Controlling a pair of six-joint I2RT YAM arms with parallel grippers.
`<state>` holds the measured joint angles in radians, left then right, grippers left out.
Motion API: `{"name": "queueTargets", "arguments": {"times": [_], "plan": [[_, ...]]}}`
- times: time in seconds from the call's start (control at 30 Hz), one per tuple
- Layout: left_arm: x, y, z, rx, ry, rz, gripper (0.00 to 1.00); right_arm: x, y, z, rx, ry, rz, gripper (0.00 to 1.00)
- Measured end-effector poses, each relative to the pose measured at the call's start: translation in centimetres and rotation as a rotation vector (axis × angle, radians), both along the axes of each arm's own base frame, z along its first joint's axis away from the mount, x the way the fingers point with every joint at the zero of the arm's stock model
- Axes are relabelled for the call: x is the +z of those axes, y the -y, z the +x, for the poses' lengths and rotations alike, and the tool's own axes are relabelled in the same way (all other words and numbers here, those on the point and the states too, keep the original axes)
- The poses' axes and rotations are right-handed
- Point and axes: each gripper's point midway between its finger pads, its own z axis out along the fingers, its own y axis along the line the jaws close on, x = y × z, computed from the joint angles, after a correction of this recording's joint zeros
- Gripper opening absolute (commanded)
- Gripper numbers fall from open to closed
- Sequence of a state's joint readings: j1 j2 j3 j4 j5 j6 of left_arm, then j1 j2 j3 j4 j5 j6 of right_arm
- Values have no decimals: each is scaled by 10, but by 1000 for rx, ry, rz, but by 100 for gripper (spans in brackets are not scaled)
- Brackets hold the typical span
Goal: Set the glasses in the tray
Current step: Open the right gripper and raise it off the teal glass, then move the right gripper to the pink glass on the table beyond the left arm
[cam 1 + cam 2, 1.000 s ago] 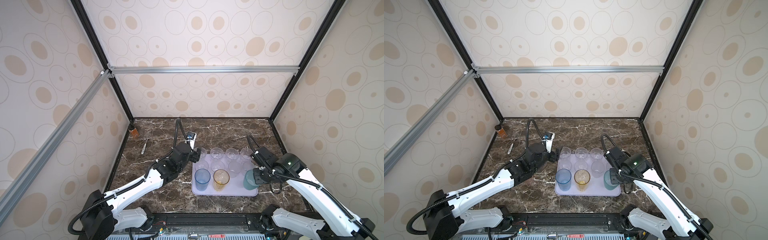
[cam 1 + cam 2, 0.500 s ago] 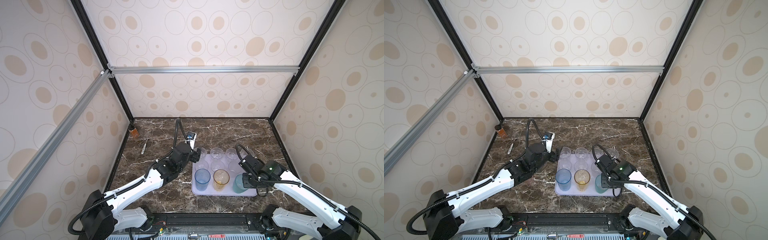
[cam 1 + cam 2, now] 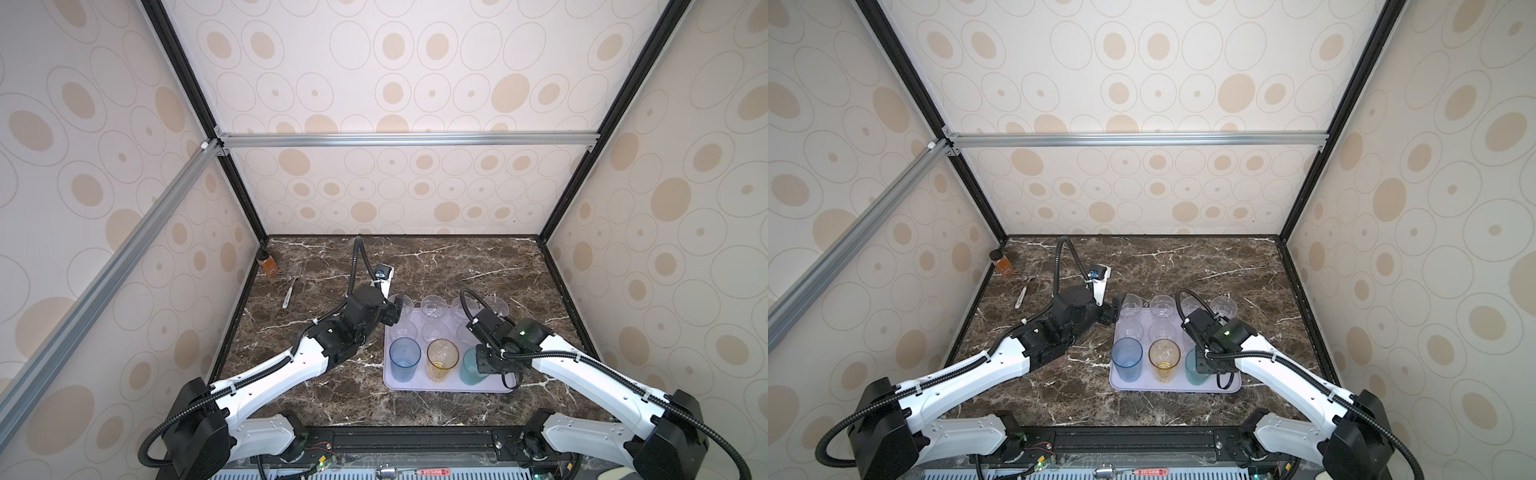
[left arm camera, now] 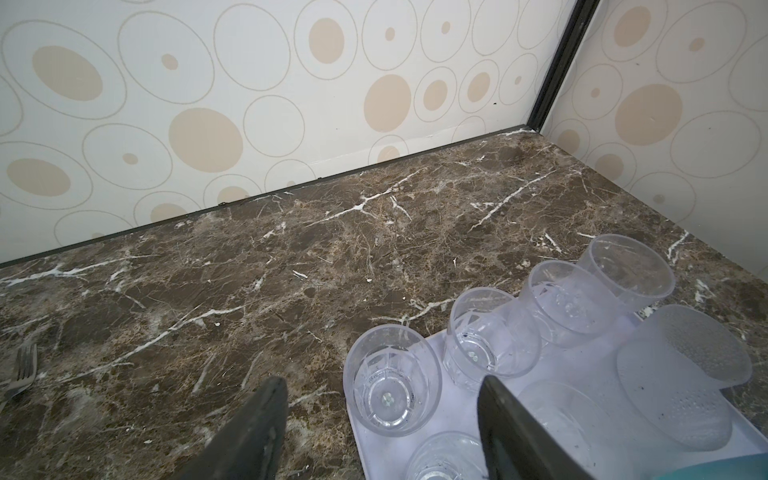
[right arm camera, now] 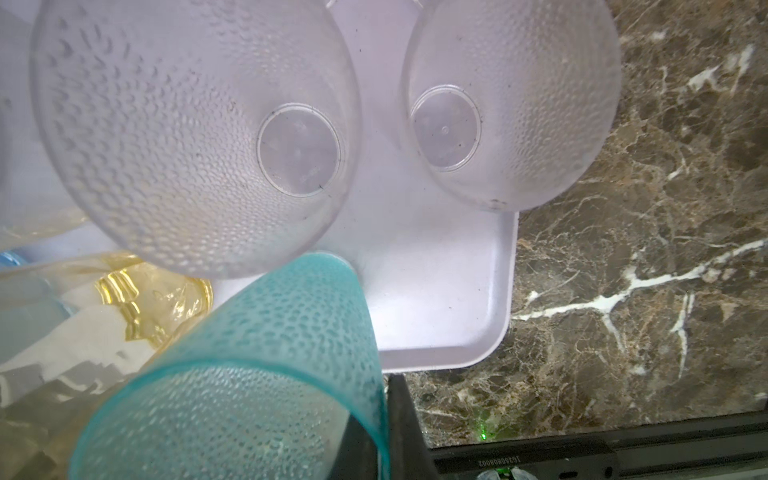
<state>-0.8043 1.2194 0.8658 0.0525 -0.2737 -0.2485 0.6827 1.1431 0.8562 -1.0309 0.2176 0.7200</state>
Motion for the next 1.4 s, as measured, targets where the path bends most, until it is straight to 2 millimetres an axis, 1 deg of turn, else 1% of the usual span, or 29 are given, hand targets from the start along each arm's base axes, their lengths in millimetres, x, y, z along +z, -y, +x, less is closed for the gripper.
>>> {"name": "queueTargets", "arguments": {"times": [0.03, 0.17, 0.4, 0.5, 0.57, 0.67, 0.83, 0.93, 1.03, 1.13, 1.23, 1.33, 1.4], "plan": [[0, 0, 0, 0, 0, 0, 72, 0, -1, 1, 2, 2, 2, 0], [0, 0, 0, 0, 0, 0, 72, 0, -1, 1, 4, 4, 4, 6], [0, 0, 0, 0, 0, 0, 72, -1, -1, 1, 11, -2, -4, 23], [0, 0, 0, 0, 0, 0, 72, 6, -2, 2, 12, 3, 0, 29], [0, 0, 0, 1, 1, 1, 72, 15, -4, 5, 16, 14, 9, 33], [0, -2, 1, 10, 0, 6, 72, 37, -9, 11, 27, 49, 31, 37], [-1, -9, 3, 36, -6, 34, 72, 80, -15, 24, 41, 141, 75, 38], [6, -14, 3, 47, -3, 45, 72, 105, -19, 34, 50, 200, 92, 38], [12, -23, 6, 66, -4, 47, 71, 123, -27, 46, 61, 245, 108, 38], [12, -40, 9, 101, -17, 57, 71, 132, -46, 66, 78, 272, 142, 38], [12, -55, 11, 135, -30, 67, 72, 132, -77, 89, 103, 275, 192, 38], [11, -72, 11, 171, -38, 74, 72, 129, -116, 111, 147, 275, 233, 38], [8, -90, 11, 208, -48, 74, 72, 127, -146, 123, 189, 273, 262, 38]]}}
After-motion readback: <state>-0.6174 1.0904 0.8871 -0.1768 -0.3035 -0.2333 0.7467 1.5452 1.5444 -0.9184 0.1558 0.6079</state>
